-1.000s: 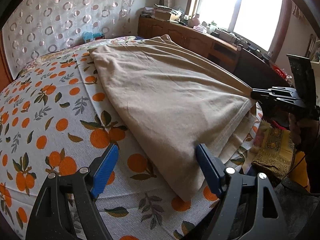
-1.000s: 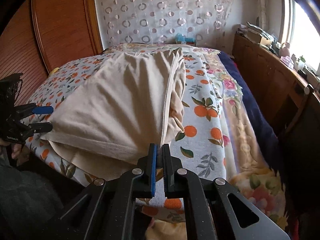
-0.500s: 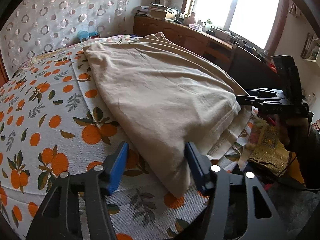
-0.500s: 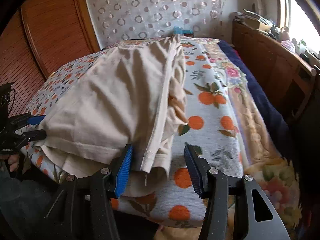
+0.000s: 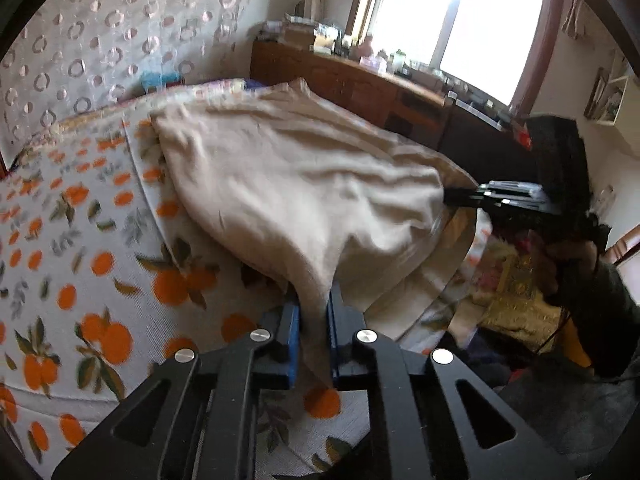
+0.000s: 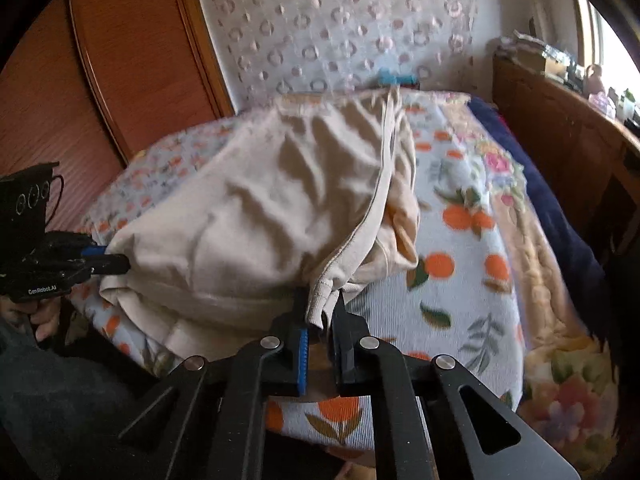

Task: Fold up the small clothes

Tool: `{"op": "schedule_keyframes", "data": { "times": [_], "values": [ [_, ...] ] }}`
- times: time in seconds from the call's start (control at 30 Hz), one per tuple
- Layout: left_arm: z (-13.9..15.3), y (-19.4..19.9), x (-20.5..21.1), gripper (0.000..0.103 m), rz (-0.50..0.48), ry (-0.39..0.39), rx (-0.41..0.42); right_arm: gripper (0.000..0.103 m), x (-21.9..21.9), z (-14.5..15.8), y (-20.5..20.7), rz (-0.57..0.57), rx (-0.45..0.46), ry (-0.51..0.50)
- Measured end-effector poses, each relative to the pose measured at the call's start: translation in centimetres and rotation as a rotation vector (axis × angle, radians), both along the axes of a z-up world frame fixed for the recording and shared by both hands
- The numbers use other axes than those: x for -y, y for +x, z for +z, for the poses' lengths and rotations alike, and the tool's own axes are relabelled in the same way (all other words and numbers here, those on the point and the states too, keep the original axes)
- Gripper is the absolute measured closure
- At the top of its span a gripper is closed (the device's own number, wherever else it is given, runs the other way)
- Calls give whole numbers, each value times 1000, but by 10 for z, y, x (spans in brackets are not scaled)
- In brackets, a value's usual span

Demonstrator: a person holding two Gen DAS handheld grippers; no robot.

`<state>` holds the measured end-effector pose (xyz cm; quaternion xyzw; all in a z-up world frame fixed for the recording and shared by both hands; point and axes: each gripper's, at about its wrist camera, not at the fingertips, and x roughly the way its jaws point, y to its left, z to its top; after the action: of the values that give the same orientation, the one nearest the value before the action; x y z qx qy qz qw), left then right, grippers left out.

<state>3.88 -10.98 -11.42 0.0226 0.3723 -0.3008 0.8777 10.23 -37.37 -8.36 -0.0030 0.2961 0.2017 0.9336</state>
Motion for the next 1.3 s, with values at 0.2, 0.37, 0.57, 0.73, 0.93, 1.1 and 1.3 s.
{"op": "schedule_keyframes", "data": {
  "times": [0.2,0.37,0.57,0.73,0.93,1.1,1.3],
  "values": [
    [40,0,-6,91,21,-20,110,95,5,28,-8,-13,112,53],
    [56,15,-9,91,49,-1,163,95,5,44,-2,-28,168,66],
    [70,36,-6,91,54,14,203,95,-5,51,11,-30,199,31],
    [74,61,-5,91,57,13,217,95,-12,61,28,-34,213,3],
    [78,98,-11,91,72,2,212,95,-21,71,56,-27,230,-34],
    [83,132,-13,91,84,5,210,95,-28,78,88,-14,241,-40],
    [73,190,-18,91,111,27,168,95,-33,73,140,6,209,-42]
  ]
}}
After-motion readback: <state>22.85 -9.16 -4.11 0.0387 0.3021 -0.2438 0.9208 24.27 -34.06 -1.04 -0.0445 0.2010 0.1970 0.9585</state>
